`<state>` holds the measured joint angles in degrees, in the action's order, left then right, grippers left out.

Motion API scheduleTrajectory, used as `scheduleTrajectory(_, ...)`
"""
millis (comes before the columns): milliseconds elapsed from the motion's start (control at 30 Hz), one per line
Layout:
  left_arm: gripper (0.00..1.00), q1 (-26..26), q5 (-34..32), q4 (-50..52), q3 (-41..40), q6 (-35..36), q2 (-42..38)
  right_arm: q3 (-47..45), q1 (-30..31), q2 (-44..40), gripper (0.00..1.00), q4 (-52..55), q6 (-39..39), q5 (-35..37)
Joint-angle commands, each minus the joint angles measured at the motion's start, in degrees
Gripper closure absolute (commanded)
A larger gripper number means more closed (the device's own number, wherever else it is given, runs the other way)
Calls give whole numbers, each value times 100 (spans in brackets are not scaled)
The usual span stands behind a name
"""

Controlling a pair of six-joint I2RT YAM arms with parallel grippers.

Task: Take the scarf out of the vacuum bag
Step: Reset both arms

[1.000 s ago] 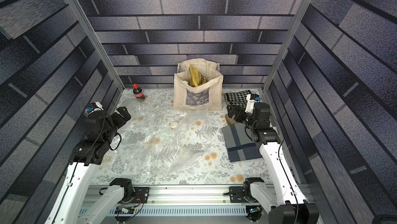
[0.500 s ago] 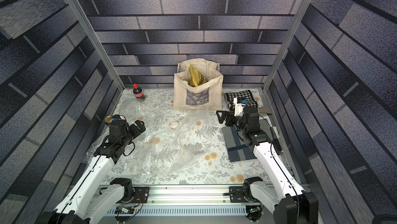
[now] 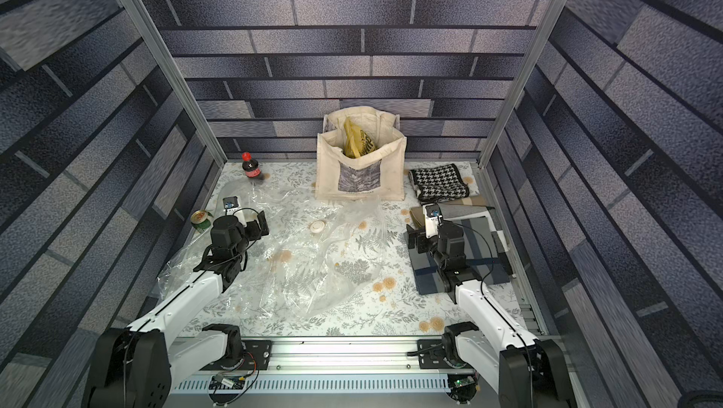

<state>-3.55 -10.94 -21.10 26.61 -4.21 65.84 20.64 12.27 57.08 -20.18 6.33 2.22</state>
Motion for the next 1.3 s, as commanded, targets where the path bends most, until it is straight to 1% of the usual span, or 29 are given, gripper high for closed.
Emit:
scheduleTrajectory(0, 0, 48, 24, -1162, -247, 425, 548, -432, 12, 106, 0, -1247, 689, 437)
scheduleTrajectory(67, 0, 21, -253, -1713, -410, 416, 896, -627, -3, 151, 0, -1529, 638, 736)
scheduleTrajectory(133, 0, 134, -222, -2160, -530, 305, 1241, -861, -43, 237, 0, -1992, 467, 1171)
scheduleTrajectory(167, 0, 144, -311, -2186, -509, 308, 1292, -946, -106, 278, 0, -2182, 481, 1200)
scheduleTrajectory(233, 0, 262, -151, -2627, -640, 290, 1479, -1026, -261, 443, 0, -2398, 441, 1032)
scheduleTrajectory(300, 0, 328, -305, -3308, -806, 168, 1875, -1165, -398, 786, 0, -3054, 85, 965)
scheduleTrajectory(333, 0, 322, -366, -3586, -868, 157, 2032, -1209, -430, 1007, 0, -3404, -198, 1038)
scheduleTrajectory(367, 0, 253, -462, -3759, -911, 218, 2121, -1220, -443, 1220, 0, -3672, -299, 1035)
scheduleTrajectory(433, 0, 147, -486, -3697, -827, 369, 2226, -1191, -441, 1792, 0, -4214, -120, 713)
scheduleTrajectory(467, 0, 148, -499, -3665, -759, 377, 2308, -1202, -443, 2168, 0, -4651, 37, 462)
scheduleTrajectory(533, 0, 217, -453, -3295, -593, 282, 2273, -1190, -441, 2874, 0, -5269, 80, 408)
scheduleTrajectory(567, 0, 308, -353, -3198, -542, 206, 2289, -1244, -445, 3335, 0, -5863, 38, 504)
scheduleTrajectory(633, 0, 410, -340, -2841, -377, 45, 2273, -1033, -434, 3105, 0, -5094, -86, 814)
scheduleTrajectory(700, 0, 550, -167, -2729, -326, -74, 2275, -650, -444, 3105, 0, -4451, -358, 1561)
scheduleTrajectory(733, 0, 554, -170, -2710, -321, -74, 2273, -439, -441, 3087, 0, -4019, -461, 1821)
scheduleTrajectory(767, 0, 549, -174, -2728, -317, -75, 2283, -114, -452, 3062, 0, -3337, -568, 1982)
scheduleTrajectory(800, 0, 549, -173, -2711, -317, -72, 2275, -72, -604, 3078, 0, -3341, -642, 1710)
scheduleTrajectory(1100, 0, 540, -186, -2737, -323, -63, 2266, 9, -649, 3075, 0, -3148, -685, 1642)
scheduleTrajectory(1267, 0, 542, -181, -2733, -327, -63, 2265, -43, -722, 3024, 0, -3169, -669, 1351)
